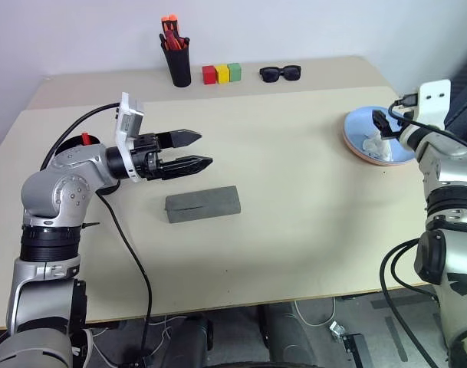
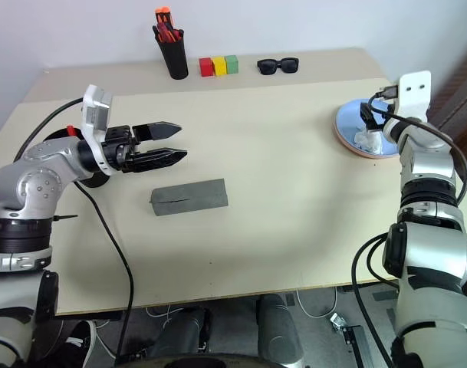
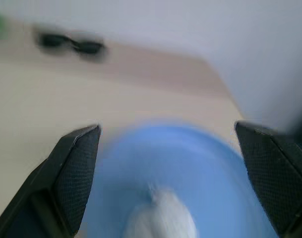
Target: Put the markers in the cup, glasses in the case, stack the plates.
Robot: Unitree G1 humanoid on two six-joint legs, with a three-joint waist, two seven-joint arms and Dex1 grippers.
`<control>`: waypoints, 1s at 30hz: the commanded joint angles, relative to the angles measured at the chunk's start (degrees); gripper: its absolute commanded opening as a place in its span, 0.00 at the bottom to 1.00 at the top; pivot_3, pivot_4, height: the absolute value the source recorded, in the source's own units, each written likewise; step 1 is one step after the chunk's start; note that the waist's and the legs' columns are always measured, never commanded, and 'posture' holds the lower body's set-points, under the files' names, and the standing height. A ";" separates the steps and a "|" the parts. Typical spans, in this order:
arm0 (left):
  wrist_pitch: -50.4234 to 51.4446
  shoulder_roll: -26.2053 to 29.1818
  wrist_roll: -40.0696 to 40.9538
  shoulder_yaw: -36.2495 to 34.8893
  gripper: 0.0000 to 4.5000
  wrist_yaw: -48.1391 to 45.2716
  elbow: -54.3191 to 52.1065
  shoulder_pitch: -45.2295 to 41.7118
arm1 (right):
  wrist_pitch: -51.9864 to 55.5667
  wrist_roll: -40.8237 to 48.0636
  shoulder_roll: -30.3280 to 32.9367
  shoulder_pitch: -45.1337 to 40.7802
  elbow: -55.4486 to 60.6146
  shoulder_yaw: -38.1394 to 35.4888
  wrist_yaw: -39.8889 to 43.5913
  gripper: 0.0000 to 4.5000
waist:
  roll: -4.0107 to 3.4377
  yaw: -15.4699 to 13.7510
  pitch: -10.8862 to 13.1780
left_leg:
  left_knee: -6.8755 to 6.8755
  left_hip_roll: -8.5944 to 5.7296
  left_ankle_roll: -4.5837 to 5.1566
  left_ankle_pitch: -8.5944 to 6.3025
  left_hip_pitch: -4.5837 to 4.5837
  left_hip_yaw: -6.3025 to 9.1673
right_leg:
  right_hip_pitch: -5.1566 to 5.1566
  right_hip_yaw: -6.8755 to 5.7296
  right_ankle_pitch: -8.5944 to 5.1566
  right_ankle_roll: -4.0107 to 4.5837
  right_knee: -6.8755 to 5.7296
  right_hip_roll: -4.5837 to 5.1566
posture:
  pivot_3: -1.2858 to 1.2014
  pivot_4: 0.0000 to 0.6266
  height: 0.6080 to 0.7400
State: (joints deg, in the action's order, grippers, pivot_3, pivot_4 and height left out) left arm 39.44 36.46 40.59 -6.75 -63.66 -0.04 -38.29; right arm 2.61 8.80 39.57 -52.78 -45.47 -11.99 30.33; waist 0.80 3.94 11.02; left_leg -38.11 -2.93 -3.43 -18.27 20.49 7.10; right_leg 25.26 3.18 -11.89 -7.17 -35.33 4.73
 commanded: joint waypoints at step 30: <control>-19.00 2.01 0.94 -13.26 1.00 -1.73 -17.41 42.96 | 24.31 27.55 12.96 44.96 63.63 -3.69 36.74 0.99 | 0.01 -3.26 -0.03 | -0.14 0.12 0.11 -0.07 -0.26 -0.02 | -0.46 -0.10 -0.02 0.03 0.18 -0.04 | 0.52 0.24 1.00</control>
State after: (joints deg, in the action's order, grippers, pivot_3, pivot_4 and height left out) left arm 23.64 38.85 42.21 -17.92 -65.19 -17.73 4.44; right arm 28.22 35.44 51.24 -7.80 18.01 -12.64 65.99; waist 0.81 0.68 10.99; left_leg -38.25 -2.80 -3.32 -18.34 20.23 7.08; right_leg 24.79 3.08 -11.90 -7.14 -35.16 4.69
